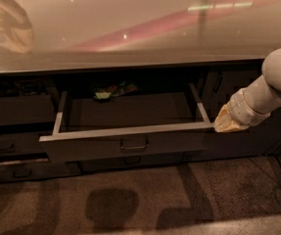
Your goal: Open top drawer
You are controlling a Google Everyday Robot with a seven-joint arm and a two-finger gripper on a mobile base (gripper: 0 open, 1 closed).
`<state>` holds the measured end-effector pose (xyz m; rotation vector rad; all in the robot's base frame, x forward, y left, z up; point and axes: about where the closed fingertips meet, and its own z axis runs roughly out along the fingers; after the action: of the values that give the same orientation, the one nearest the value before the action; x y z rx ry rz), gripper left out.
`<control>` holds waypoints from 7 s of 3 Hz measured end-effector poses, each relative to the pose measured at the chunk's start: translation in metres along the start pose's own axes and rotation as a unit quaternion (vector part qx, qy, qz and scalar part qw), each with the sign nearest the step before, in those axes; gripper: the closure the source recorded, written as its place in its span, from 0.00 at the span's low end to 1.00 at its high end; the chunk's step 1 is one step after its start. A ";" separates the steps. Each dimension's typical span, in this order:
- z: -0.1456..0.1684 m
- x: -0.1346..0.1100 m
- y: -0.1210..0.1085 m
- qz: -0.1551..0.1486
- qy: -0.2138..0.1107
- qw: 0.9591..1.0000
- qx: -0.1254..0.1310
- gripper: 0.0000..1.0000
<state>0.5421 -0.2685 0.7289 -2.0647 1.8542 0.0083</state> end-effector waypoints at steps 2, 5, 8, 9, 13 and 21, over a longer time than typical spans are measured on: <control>0.013 -0.039 -0.031 0.001 -0.001 0.999 -0.039 1.00; 0.051 -0.063 -0.052 -0.018 0.028 0.998 -0.060 1.00; 0.089 -0.027 -0.049 0.020 0.026 0.995 -0.092 1.00; 0.116 -0.016 -0.040 0.037 0.028 0.992 -0.116 1.00; 0.112 -0.021 0.008 0.023 0.034 0.993 -0.108 0.11; 0.114 -0.014 0.115 -0.015 0.036 0.996 -0.077 0.00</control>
Offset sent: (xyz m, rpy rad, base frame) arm 0.0658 0.1356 0.0450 -0.0558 0.0844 0.1095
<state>0.4562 -0.2321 0.5961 -2.2217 1.9199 0.0719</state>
